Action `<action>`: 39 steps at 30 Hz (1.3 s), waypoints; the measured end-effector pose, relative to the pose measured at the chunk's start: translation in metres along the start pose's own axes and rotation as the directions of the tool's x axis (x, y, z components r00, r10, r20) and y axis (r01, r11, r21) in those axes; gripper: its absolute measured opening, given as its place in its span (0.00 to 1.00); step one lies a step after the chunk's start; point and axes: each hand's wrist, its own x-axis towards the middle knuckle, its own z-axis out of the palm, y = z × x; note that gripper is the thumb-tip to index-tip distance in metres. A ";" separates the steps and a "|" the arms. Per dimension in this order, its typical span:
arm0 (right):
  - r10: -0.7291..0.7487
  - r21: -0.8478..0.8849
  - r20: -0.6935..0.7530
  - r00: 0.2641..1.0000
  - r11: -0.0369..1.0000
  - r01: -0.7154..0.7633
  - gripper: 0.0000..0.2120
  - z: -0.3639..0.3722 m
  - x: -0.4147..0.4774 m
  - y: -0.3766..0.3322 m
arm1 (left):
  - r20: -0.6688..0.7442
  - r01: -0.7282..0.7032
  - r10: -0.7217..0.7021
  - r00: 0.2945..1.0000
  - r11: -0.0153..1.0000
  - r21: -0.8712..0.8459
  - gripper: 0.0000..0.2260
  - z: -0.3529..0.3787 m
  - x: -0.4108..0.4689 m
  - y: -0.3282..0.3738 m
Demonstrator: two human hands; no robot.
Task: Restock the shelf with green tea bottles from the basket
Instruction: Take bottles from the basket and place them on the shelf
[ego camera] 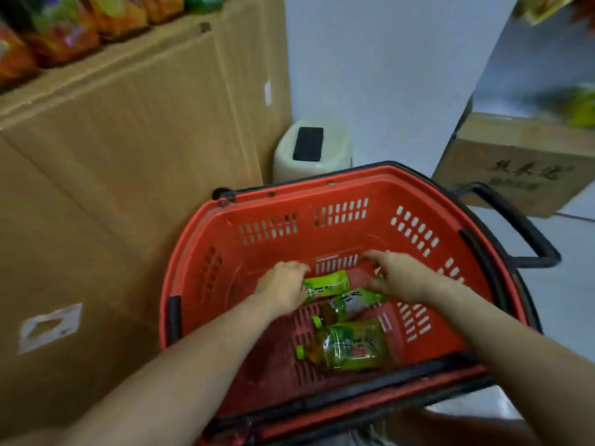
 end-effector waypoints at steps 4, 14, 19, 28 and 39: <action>0.027 -0.175 0.175 0.984 0.985 0.004 0.31 0.028 0.064 0.032 | 0.171 0.103 -0.104 0.980 0.995 0.017 0.27 0.059 0.046 -0.025; 0.094 -0.095 0.235 0.967 0.993 -0.074 0.37 0.118 0.134 0.101 | 0.208 0.346 -0.353 0.912 0.936 0.071 0.39 0.138 0.089 -0.054; 0.023 -0.378 0.237 0.971 0.923 0.071 0.46 0.137 0.139 0.108 | 0.253 0.290 -0.306 0.918 0.952 0.100 0.39 0.147 0.087 -0.055; 0.068 -0.488 0.315 0.947 0.867 0.100 0.20 0.087 0.129 0.083 | 0.220 0.310 -0.272 0.937 0.936 -0.167 0.28 0.090 0.069 -0.056; -0.075 -0.460 0.102 0.992 0.880 0.113 0.30 -0.046 0.027 -0.016 | -0.120 0.292 -0.305 0.945 0.950 -0.114 0.30 -0.088 -0.034 -0.038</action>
